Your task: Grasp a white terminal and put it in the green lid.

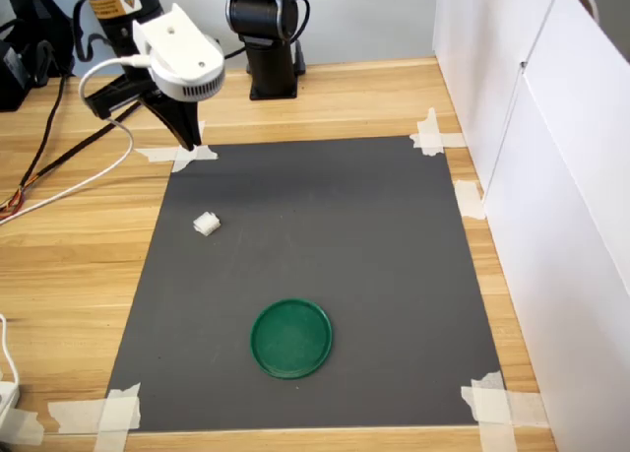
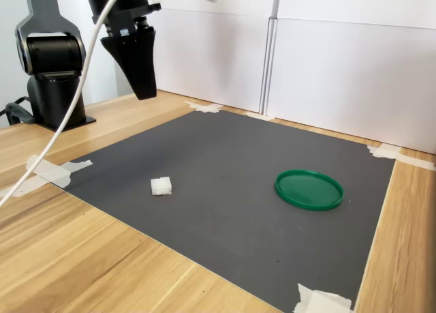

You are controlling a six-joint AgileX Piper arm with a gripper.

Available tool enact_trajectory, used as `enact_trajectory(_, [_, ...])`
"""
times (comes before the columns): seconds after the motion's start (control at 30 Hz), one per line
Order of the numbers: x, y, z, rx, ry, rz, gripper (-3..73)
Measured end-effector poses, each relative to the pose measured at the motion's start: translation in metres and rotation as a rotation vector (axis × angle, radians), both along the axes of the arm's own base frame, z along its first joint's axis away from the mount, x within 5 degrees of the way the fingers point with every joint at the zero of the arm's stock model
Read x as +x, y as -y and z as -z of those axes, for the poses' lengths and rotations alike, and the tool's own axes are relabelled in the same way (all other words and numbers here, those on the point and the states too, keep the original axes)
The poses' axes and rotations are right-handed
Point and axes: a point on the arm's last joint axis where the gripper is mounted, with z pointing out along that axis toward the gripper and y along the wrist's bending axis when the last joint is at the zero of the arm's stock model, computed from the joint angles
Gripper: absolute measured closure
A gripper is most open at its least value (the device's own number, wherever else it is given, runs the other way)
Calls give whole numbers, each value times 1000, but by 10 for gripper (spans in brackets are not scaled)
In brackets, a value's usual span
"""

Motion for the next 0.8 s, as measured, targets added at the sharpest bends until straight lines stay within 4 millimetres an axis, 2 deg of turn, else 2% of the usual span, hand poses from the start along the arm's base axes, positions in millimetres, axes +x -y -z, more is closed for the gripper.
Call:
enact_trajectory(0.23, [12,6,6,-18,51,55,211])
enact_trajectory(0.37, [13,7,9,-18,47,62,84])
enact_trajectory(0.47, [14,7,8,-7,59,71,39])
enact_trajectory(0.67, [11,2,5,42,12,65,28])
enact_trajectory(0.8, [12,0,12,61,-36,53,28])
